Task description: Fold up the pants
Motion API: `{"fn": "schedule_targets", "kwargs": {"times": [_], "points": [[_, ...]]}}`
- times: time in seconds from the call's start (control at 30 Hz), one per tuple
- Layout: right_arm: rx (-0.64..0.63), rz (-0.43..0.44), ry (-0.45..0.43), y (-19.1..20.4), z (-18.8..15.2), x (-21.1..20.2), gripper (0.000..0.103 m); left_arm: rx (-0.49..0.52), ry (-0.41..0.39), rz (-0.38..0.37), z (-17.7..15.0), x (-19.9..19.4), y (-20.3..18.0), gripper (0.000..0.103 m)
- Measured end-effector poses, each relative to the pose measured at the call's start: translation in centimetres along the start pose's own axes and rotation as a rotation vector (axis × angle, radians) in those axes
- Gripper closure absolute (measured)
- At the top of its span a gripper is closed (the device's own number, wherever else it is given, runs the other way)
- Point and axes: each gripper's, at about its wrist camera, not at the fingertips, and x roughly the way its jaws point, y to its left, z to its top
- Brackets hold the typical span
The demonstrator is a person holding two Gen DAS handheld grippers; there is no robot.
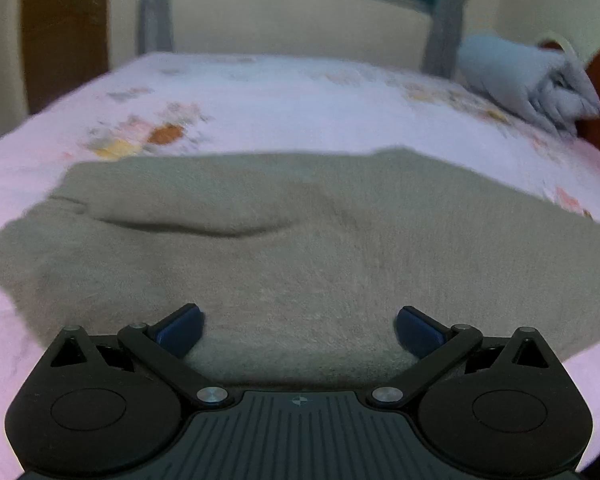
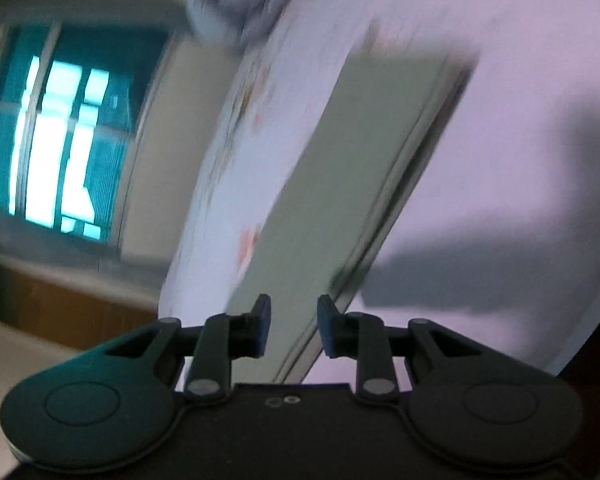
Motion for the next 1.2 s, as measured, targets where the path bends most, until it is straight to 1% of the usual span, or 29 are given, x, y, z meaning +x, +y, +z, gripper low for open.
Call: {"fn": "schedule_targets", "kwargs": {"times": [0.07,0.1,0.17,0.23,0.3,0.37,0.47,0.53,0.57,0.6,0.67,0.77,0.83,0.87,0.9,0.93,0.97,1.0,1.03,1.1,1.13,1.17,1.2], "points": [[0.037,0.008,0.048,0.4,-2.0,2.5,0.085,-0.039,-0.042,0.072,-0.4,-1.5,0.3,0.0],[0.046,0.004,0.062,0.6,-2.7,3.5,0.085,-0.079,-0.06,0.099,-0.9,-2.5,0.6,0.0],[0.062,-0.001,0.069,1.0,-3.7,4.8,0.085,-0.143,-0.08,0.12,-1.8,-3.9,1.1,0.0],[0.077,-0.006,0.085,1.3,-4.2,5.8,0.085,-0.195,-0.082,0.1,-2.6,-5.0,1.4,0.0],[0.093,-0.012,0.094,1.5,-4.1,6.7,0.084,-0.217,-0.067,0.084,-3.2,-5.2,1.4,0.0],[0.111,-0.031,0.103,1.7,-4.1,7.5,0.085,-0.226,-0.071,0.079,-3.3,-5.2,1.4,0.0],[0.135,-0.056,0.111,1.7,-4.5,6.9,0.085,-0.251,-0.057,0.064,-3.7,-4.9,1.9,0.0],[0.103,-0.077,0.116,2.2,-4.9,6.9,0.085,-0.269,-0.051,0.047,-4.0,-4.8,2.2,0.0],[0.082,-0.09,0.119,2.2,-5.1,6.6,0.097,-0.278,-0.047,0.038,-4.0,-4.6,2.4,0.0],[0.05,-0.104,0.123,2.6,-5.2,6.6,0.103,-0.287,-0.042,0.028,-4.1,-4.5,2.6,0.0],[-0.041,-0.122,0.111,4.0,-5.4,6.4,0.103,-0.294,-0.04,0.017,-4.1,-4.3,2.9,0.0],[-0.129,-0.056,0.074,6.1,-5.8,4.6,0.103,-0.291,-0.041,0.011,-4.2,-4.3,2.9,0.0],[-0.156,-0.057,0.072,6.1,-5.8,3.7,0.103,-0.293,-0.041,0.007,-4.2,-4.2,3.0,0.0],[-0.15,-0.08,0.082,5.7,-5.6,4.1,0.103,-0.295,-0.04,0.007,-4.2,-4.2,3.0,0.0],[-0.14,-0.132,0.101,4.9,-5.5,4.8,0.103,-0.295,-0.036,0.009,-4.1,-4.0,2.9,0.0],[-0.121,-0.205,0.106,3.8,-5.3,5.4,0.103,-0.292,-0.033,0.008,-4.0,-3.9,2.9,0.0],[-0.074,-0.208,0.109,2.9,-5.0,6.2,0.103,-0.287,-0.031,0.008,-3.9,-3.8,2.9,0.0],[-0.002,-0.184,0.118,2.0,-4.6,6.5,0.103,-0.279,-0.029,0.01,-3.9,-3.9,2.8,0.0],[0.014,-0.171,0.119,1.7,-4.3,6.3,0.103,-0.271,-0.027,0.009,-3.9,-3.9,2.8,0.0],[-0.022,-0.177,0.097,2.2,-4.0,5.2,0.103,-0.26,-0.025,0.012,-3.9,-4.2,2.6,0.0],[-0.046,-0.161,0.074,2.6,-3.9,4.2,0.103,-0.261,-0.028,0.016,-4.0,-4.4,2.5,0.0],[-0.055,-0.133,0.051,2.8,-4.0,3.7,0.098,-0.258,-0.033,0.019,-4.0,-4.5,2.3,0.0],[-0.037,-0.107,0.039,2.8,-3.8,3.3,0.094,-0.247,-0.037,0.02,-4.0,-4.5,2.0,0.0]]}}
